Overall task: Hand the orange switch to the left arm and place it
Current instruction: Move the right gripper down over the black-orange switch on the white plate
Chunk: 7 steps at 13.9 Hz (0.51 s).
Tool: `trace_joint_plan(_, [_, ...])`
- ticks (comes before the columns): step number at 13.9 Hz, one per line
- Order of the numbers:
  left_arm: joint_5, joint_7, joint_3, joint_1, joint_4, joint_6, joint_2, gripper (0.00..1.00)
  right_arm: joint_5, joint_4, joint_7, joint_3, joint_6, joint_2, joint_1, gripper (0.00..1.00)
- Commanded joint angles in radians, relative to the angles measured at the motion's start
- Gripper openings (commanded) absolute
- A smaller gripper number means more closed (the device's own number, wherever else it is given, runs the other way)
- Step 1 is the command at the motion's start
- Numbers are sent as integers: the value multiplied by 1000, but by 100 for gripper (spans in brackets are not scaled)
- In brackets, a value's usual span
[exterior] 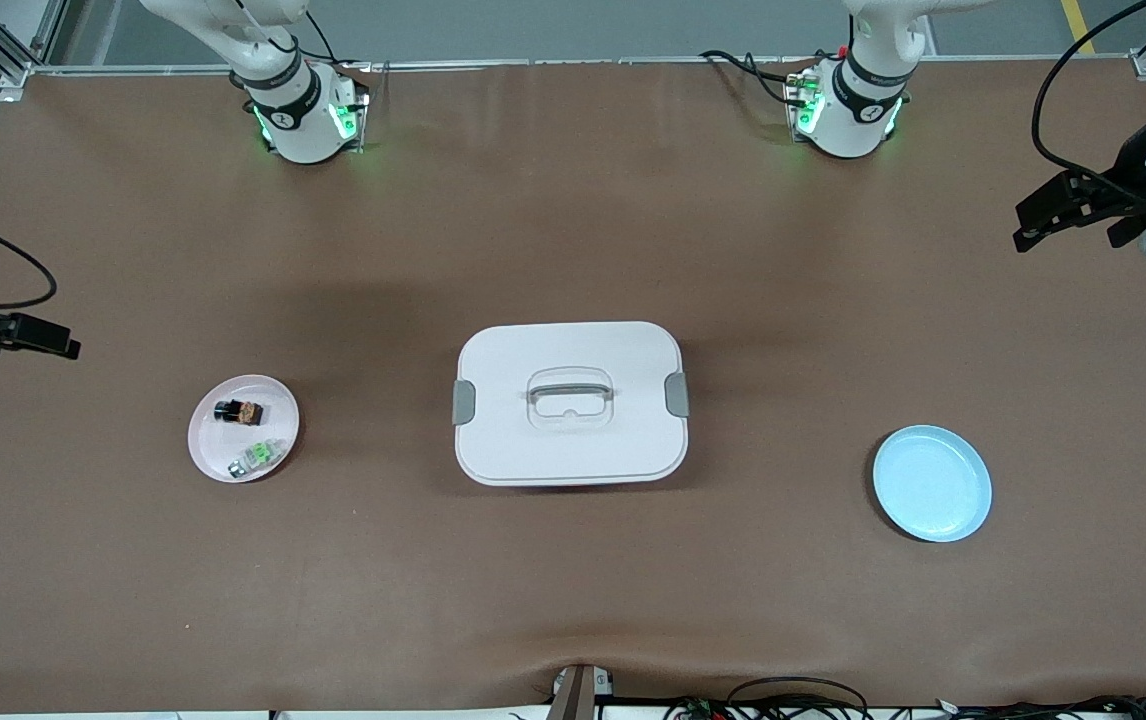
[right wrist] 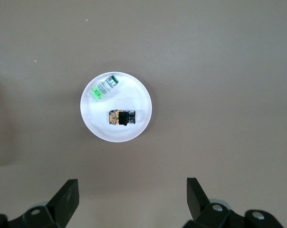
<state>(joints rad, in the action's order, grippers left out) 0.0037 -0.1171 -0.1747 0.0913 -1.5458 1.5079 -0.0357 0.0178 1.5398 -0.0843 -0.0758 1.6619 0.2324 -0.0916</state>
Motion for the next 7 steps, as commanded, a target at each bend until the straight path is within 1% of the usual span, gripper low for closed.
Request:
trace_joint_plan(1, [-4, 16, 3, 10, 10, -12, 6, 100, 37, 69, 21, 11, 77, 21, -37, 100])
trace_joint_plan(4, [-2, 16, 7, 10, 12, -6, 23, 100, 47, 201, 41, 13, 227, 21, -34, 100])
trace_joint_plan(6, [-2, 16, 9, 11, 10, 6, 31, 100, 114, 275, 80, 11, 307, 21, -34, 100])
trace_joint_plan(7, [-2, 16, 9, 11, 10, 14, 42, 100, 120, 302, 81, 11, 341, 25, -28, 100])
